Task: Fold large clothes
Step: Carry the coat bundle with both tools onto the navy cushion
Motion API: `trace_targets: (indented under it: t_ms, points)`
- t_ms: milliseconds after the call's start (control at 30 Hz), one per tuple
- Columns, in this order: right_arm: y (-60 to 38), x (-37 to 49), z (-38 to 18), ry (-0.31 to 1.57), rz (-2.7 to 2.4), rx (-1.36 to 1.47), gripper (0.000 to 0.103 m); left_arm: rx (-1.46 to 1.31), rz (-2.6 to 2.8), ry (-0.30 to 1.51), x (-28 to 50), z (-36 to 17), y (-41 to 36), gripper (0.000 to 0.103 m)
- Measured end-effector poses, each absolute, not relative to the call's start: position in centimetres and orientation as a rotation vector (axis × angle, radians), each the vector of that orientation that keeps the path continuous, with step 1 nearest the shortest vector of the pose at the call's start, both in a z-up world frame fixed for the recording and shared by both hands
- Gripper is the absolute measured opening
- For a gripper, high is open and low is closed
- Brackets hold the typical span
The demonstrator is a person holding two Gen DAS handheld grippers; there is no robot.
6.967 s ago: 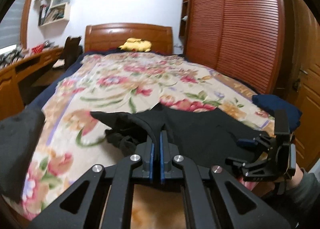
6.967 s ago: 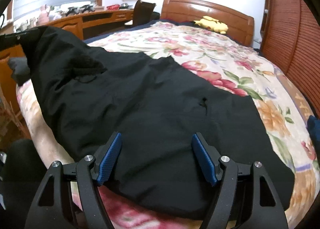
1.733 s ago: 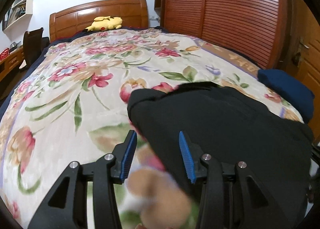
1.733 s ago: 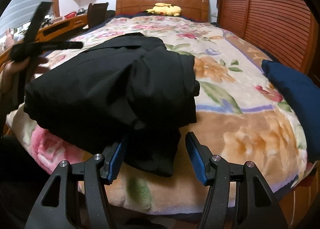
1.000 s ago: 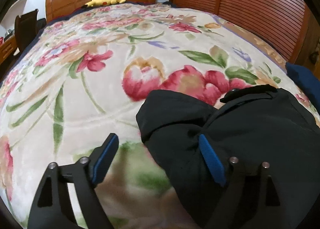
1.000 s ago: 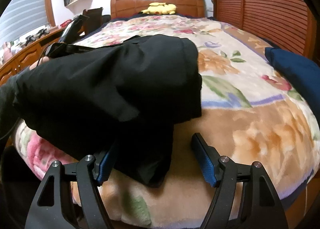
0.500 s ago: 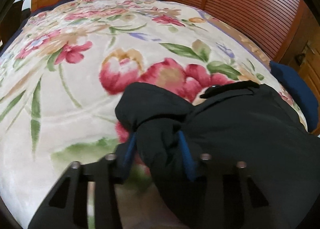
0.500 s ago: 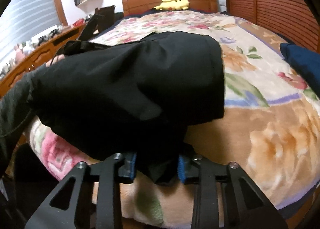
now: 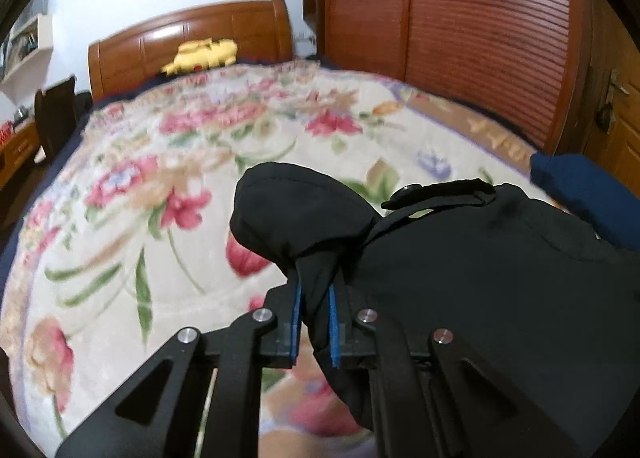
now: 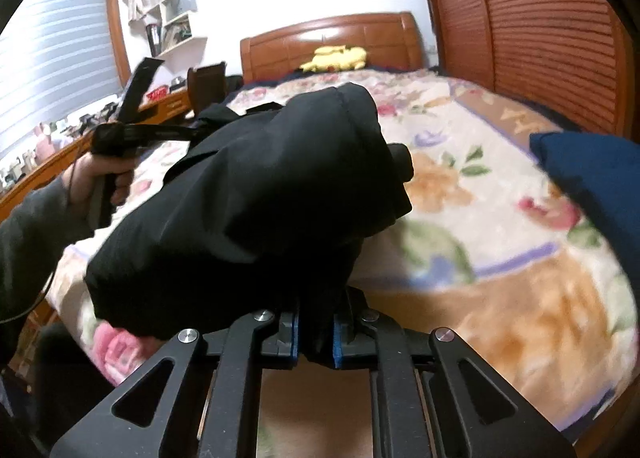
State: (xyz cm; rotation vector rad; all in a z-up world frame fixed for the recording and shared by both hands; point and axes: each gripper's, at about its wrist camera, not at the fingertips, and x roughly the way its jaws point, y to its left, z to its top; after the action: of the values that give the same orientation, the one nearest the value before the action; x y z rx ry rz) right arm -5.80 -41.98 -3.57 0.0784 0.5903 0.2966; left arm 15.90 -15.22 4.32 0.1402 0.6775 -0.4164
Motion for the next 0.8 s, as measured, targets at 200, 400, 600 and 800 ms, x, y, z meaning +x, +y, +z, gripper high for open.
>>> trace_targets:
  t_ms: [200,400,600,800]
  points:
    - [-45.6,-5.3,-0.6,0.516,0.249,0.045,0.008,0.146,-0.424,0.606,15.4,7.9,-19.4,0.006]
    - [-50.8,-5.7,3.4,0.448,0.159,-0.032,0.007,0.160,-0.489,0.550,15.8,11.4,-26.5,0.006]
    - [-57.2,-6.4,6.9,0.411,0.035,-0.076,0.007,0.167,-0.598,0.478,15.7,15.2,-35.7,0.006]
    - [-63.3,-8.2,9.3,0.390,-0.118,-0.109,0.007,0.149,-0.701,0.457,16.1,16.4,-44.5,0.006]
